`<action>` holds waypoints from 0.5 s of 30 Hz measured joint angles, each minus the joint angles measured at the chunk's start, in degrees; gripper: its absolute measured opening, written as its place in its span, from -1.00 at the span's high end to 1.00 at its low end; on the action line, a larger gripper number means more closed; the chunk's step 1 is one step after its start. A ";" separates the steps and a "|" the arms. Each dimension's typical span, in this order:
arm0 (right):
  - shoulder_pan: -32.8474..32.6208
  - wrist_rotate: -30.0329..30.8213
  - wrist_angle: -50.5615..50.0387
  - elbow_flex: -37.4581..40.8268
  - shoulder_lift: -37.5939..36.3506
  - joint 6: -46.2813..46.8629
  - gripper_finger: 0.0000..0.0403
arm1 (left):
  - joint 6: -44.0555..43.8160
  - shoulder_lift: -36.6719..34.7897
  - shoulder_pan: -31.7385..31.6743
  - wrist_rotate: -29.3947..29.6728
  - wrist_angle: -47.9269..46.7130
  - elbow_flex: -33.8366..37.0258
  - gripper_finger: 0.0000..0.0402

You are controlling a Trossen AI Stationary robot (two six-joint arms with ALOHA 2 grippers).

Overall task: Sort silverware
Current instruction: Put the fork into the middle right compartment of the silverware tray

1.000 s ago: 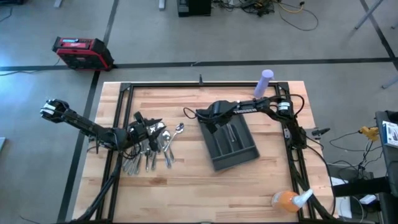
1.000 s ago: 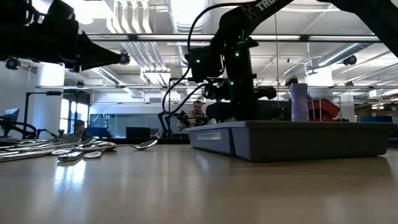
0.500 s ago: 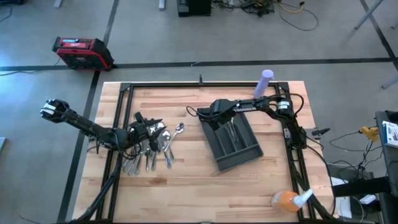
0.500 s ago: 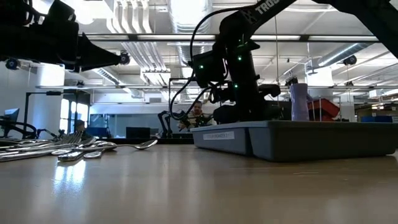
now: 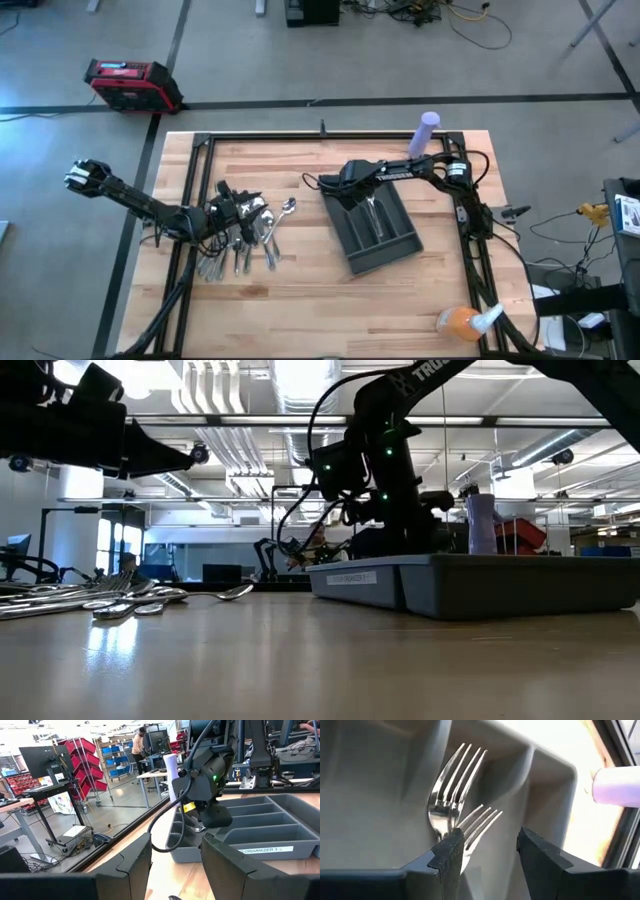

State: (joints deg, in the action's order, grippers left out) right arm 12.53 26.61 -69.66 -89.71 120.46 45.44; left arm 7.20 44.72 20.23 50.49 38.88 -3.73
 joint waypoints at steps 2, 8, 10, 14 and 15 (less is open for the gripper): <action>0.47 -0.05 1.99 0.91 0.03 -0.06 0.19 | -0.02 -0.01 0.00 0.01 -0.01 0.00 0.23; 1.91 -2.95 4.80 3.89 0.05 0.78 0.19 | -0.39 0.10 0.00 0.01 -0.97 0.00 0.23; 2.25 -2.99 5.46 4.76 0.01 1.38 0.15 | -0.73 0.14 0.00 0.01 -1.65 0.00 0.23; 2.64 -4.48 8.43 6.12 -0.24 1.12 0.07 | -0.90 0.19 0.00 0.01 -2.26 0.00 0.23; 2.65 -4.54 9.03 6.24 -0.26 1.07 0.06 | -0.90 0.20 0.00 0.01 -2.36 0.00 0.23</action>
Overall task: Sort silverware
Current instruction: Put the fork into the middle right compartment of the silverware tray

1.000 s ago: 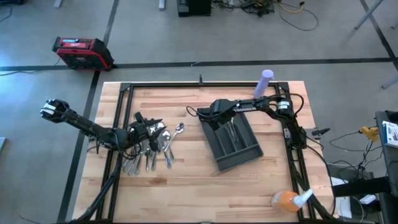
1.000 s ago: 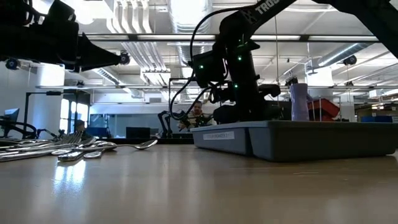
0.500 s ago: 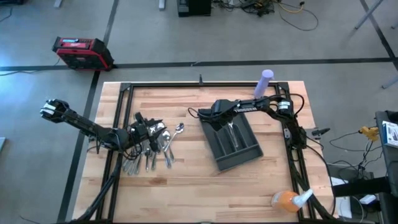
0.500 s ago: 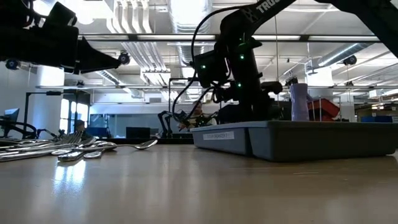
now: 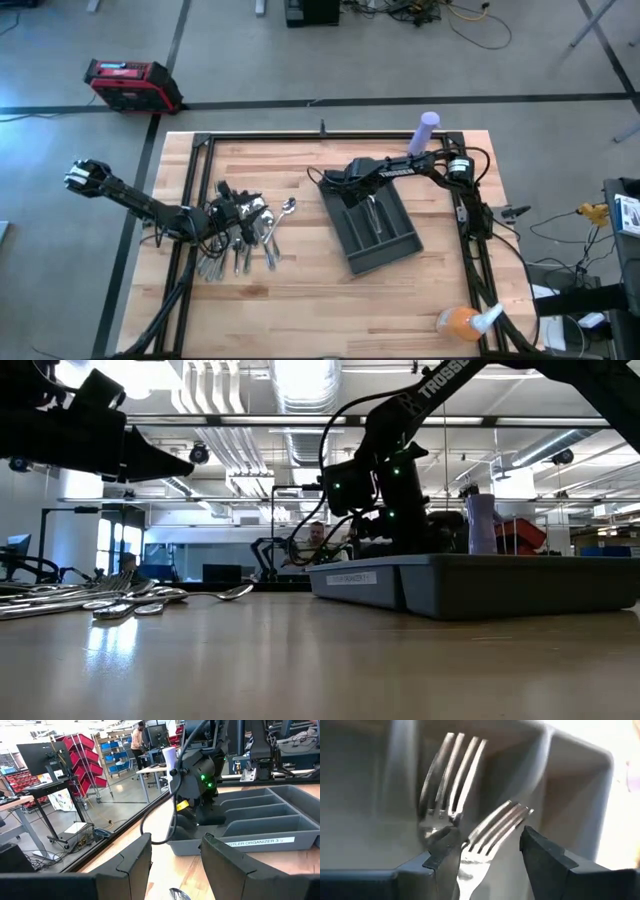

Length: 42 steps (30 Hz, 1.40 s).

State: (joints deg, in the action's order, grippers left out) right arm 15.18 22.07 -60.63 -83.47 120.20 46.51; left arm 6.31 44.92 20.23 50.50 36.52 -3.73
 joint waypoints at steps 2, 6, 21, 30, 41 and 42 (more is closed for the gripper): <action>-0.03 0.03 1.01 0.15 0.02 0.04 0.04 | 0.00 -0.01 0.00 0.00 0.02 0.00 0.23; 0.00 -0.88 3.48 0.16 0.02 -0.08 0.07 | -0.44 0.00 0.02 0.00 -0.27 0.00 0.23; -0.58 1.21 6.55 0.40 -0.98 -2.58 0.85 | -1.11 -0.06 0.02 0.00 -0.62 0.00 0.23; -3.15 5.50 6.70 0.01 -5.61 -9.05 0.98 | -1.11 -0.08 0.02 0.00 -0.60 0.00 0.23; -2.88 7.77 6.79 0.16 -5.33 -14.38 0.97 | -1.15 -0.04 0.02 0.00 -0.64 0.00 0.23; -2.60 6.96 6.77 0.16 -5.33 -14.83 0.95 | -1.30 -0.04 0.02 0.00 -0.62 0.00 0.23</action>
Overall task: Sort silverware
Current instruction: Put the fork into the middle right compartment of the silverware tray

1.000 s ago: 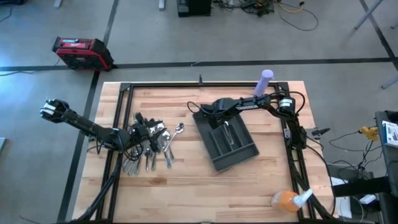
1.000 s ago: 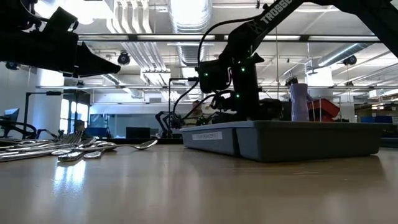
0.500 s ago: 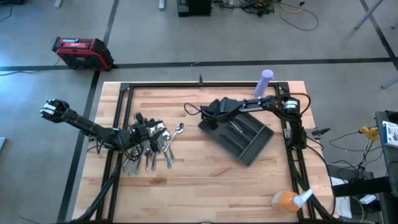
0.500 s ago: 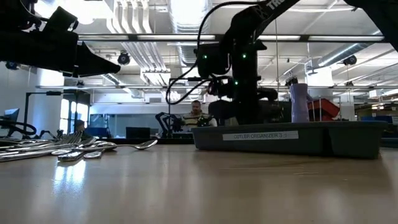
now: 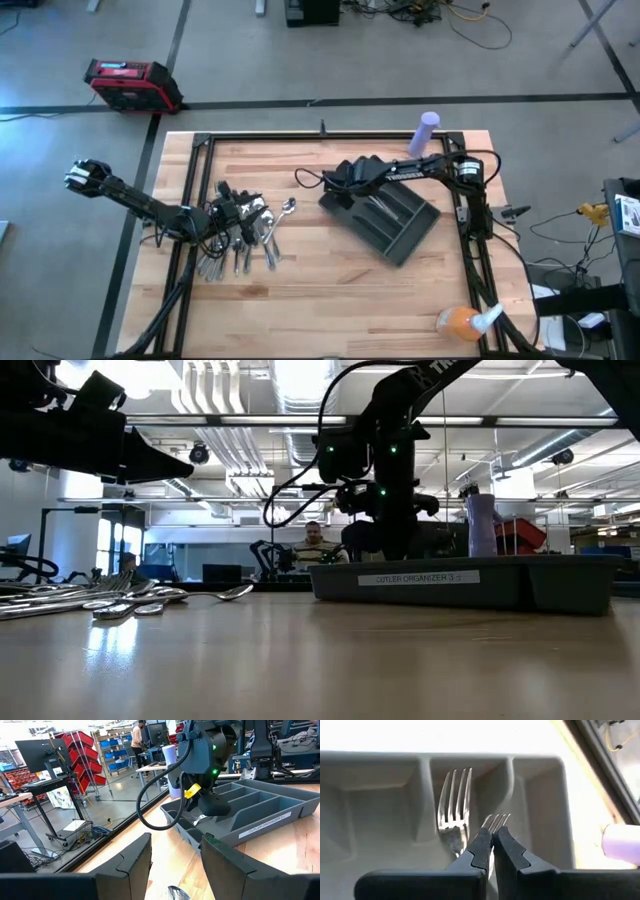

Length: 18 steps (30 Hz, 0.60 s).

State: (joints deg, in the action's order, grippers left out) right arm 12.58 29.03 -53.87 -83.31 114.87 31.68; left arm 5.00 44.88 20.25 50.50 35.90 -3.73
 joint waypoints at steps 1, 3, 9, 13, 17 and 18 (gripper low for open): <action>0.47 -1.26 0.01 0.00 0.00 -1.28 0.92 | -0.01 0.00 0.00 0.00 -0.02 0.00 0.23; 1.60 -4.24 0.02 0.01 0.00 -3.63 0.81 | -0.01 0.00 0.00 -0.01 -0.05 0.00 0.23; 3.84 -6.94 -1.08 0.53 -0.24 -7.14 0.27 | -0.57 0.02 0.00 -0.02 -1.14 0.00 0.23; 4.97 -8.24 1.24 2.83 -0.33 -9.66 -0.07 | -1.34 0.02 0.00 0.00 -2.35 0.00 0.23; 6.96 -12.66 8.10 6.52 -0.77 -12.33 -0.23 | -1.34 0.04 0.00 -0.02 -2.62 0.00 0.23; 7.57 -13.59 9.43 7.13 -0.85 -12.63 -0.24 | -1.34 0.02 0.00 -0.02 -2.64 0.00 0.23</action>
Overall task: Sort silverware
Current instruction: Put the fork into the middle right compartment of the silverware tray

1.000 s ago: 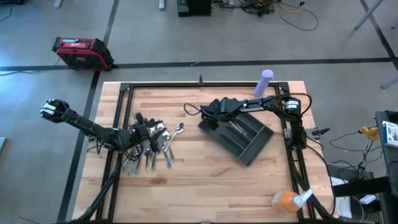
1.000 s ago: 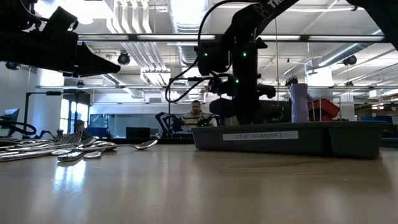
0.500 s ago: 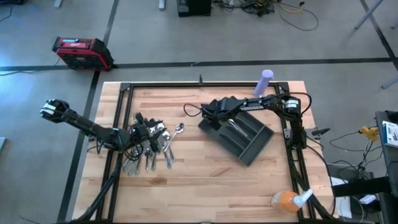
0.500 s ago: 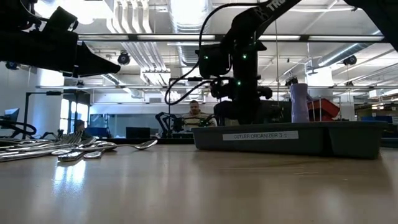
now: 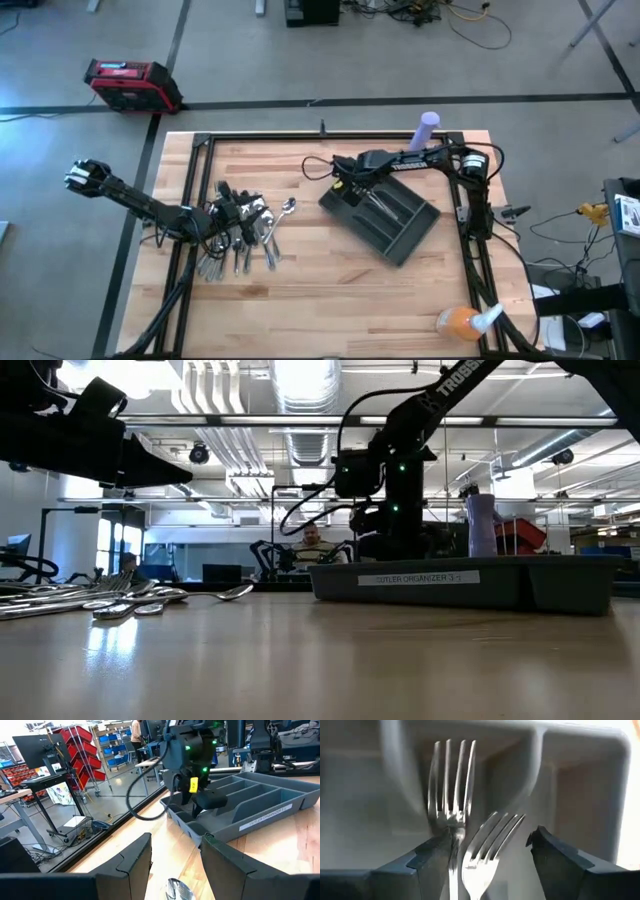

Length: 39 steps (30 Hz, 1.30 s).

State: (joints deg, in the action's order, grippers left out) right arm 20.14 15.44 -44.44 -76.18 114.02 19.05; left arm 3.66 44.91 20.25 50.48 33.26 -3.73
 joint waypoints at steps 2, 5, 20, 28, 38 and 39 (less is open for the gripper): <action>0.94 -0.89 1.95 0.86 -0.08 -0.19 -0.22 | 0.00 -0.07 0.01 0.00 0.00 0.00 0.23; 1.49 -1.28 2.57 0.95 -0.33 -0.67 -0.10 | 0.00 -0.02 0.00 0.00 0.07 0.00 0.23; 1.47 -5.23 4.48 1.33 -2.16 -4.54 0.85 | -1.61 -0.02 0.02 0.00 0.13 0.00 0.23; 0.26 -3.58 6.85 1.31 -5.54 -4.23 0.86 | -1.57 -0.04 0.02 -0.01 0.17 0.00 0.23; -1.26 -1.85 15.79 1.48 -5.79 -4.61 0.99 | -1.49 -0.08 0.02 0.00 0.30 0.00 0.23; -1.30 -1.55 16.29 1.48 -5.81 -4.73 0.98 | -1.49 -0.09 0.02 -0.01 0.31 0.00 0.23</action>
State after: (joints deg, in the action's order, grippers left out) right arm 18.84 13.89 -28.14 -74.70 108.20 14.32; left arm 2.17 44.82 20.27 50.47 33.56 -3.73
